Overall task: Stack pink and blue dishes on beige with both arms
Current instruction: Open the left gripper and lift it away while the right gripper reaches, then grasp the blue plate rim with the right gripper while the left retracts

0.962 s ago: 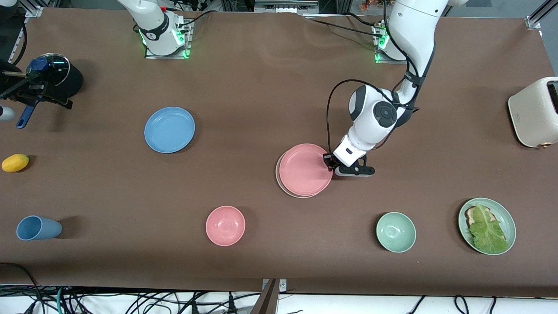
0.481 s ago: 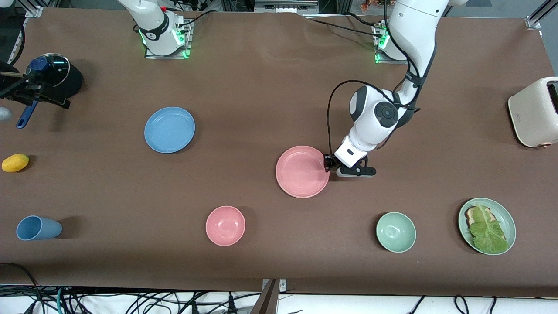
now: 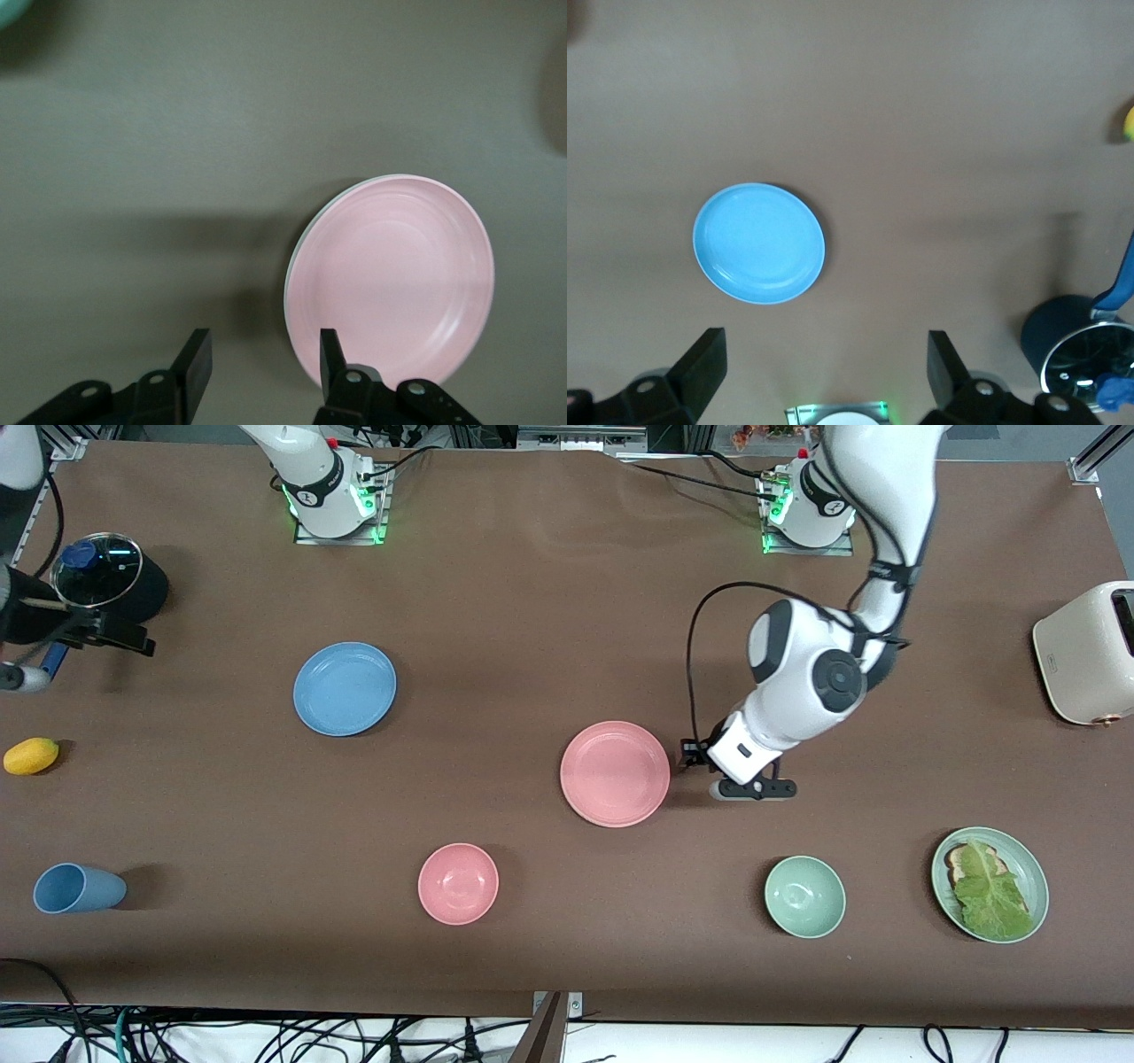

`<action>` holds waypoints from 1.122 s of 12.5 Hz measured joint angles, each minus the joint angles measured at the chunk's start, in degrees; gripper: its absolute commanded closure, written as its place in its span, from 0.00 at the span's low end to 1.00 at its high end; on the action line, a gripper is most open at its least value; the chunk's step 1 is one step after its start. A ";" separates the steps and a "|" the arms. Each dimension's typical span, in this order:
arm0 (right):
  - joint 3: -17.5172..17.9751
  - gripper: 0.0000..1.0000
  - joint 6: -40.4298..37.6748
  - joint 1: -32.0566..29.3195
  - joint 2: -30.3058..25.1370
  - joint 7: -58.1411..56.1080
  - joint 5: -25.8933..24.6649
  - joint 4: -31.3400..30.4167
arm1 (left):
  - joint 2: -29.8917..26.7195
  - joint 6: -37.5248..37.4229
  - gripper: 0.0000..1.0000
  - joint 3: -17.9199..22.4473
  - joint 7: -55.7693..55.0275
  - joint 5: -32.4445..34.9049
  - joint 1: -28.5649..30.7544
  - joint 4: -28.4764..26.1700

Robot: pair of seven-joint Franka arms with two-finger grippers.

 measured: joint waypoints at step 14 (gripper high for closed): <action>1.21 0.00 56.24 0.03 1.30 0.00 0.24 -46.43 | -2.45 -46.85 0.00 2.75 -0.04 12.49 10.25 30.64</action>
